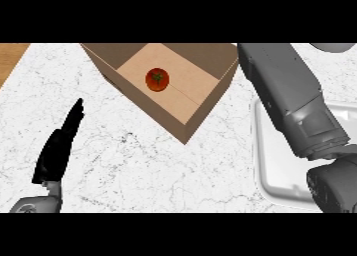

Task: Pick the tomato from the tray and place it in the cardboard box

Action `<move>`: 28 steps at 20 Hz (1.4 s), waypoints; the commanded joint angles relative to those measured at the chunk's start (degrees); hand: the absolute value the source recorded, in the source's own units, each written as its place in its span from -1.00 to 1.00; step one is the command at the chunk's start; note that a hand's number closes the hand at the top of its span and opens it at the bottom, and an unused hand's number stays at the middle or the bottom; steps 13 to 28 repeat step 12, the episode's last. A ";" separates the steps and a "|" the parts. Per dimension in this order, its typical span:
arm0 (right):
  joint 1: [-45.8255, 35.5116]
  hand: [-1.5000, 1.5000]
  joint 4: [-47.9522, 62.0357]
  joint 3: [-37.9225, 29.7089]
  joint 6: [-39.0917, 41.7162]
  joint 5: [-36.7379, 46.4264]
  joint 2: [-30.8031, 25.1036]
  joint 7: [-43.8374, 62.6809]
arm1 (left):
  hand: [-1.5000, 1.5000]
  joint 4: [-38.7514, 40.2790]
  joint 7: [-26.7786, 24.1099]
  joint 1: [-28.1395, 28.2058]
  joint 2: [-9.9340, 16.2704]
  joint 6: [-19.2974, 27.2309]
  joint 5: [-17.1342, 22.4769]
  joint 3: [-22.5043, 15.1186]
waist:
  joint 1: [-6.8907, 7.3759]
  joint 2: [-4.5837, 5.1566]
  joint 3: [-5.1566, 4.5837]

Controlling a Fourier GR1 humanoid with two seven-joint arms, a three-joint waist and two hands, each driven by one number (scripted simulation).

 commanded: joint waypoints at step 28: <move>9.59 -1.00 4.27 -6.18 18.83 -4.38 -21.15 -9.22 | 0.00 -0.43 0.53 0.17 1.60 -1.53 1.98 2.37 | -0.40 0.15 0.12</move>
